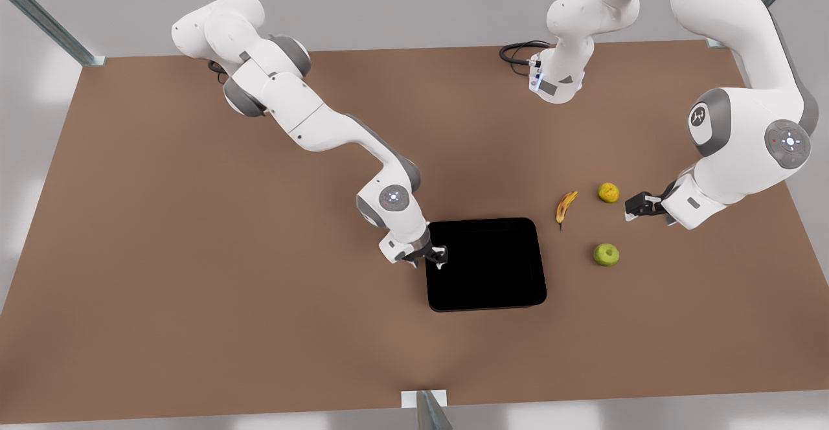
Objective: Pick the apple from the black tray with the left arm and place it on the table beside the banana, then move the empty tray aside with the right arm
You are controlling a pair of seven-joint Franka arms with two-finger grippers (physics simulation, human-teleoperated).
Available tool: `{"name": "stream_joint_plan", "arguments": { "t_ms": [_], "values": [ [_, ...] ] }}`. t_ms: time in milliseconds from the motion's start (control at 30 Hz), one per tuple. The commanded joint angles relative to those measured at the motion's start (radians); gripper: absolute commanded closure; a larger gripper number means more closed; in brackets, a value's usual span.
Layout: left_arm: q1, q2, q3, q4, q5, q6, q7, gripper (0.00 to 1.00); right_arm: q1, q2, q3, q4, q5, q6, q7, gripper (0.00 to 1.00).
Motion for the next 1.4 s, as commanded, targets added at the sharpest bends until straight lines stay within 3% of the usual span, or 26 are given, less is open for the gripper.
{"name": "stream_joint_plan", "arguments": {
  "t_ms": [0, 133, 433, 600, 967, 1133, 1233, 1367],
  "values": [
    [0.0, -0.001, -0.001, 0.0, 0.001, -0.001, 0.016, 0.0, -0.003, -0.004, 0.005, 0.0, 0.003, -0.015, -0.121, 0.37],
    [0.0, -0.003, 0.001, 0.0, 0.002, -0.001, 0.016, 0.0, -0.006, -0.007, 0.012, 0.002, 0.004, -0.049, -0.142, 0.57],
    [0.0, -0.004, 0.001, 0.0, 0.001, -0.006, 0.016, 0.0, -0.012, -0.022, 0.033, 0.002, 0.006, -0.064, -0.196, 0.85],
    [0.001, -0.004, 0.001, -0.001, 0.002, -0.006, 0.016, 0.0, -0.012, -0.08, 0.038, 0.002, 0.006, -0.146, -0.226, 0.85],
    [0.001, -0.009, -0.001, -0.001, 0.001, -0.009, 0.014, 0.0, -0.055, -0.237, 0.019, 0.0, 0.009, -0.529, -0.556, 0.86],
    [0.001, -0.007, -0.001, -0.001, 0.002, -0.007, 0.016, 0.0, -0.084, -0.34, -0.039, -0.003, 0.011, -0.765, -0.765, 0.86],
    [0.0, -0.007, -0.001, 0.0, 0.002, -0.006, 0.016, 0.0, -0.104, -0.398, -0.057, -0.044, 0.027, -0.811, -0.829, 0.85],
    [-0.008, -0.007, -0.01, 0.013, -0.001, -0.009, 0.018, 0.0, -0.104, -0.481, -0.208, -0.085, 0.184, -0.848, -1.041, 0.84]
  ]
}}
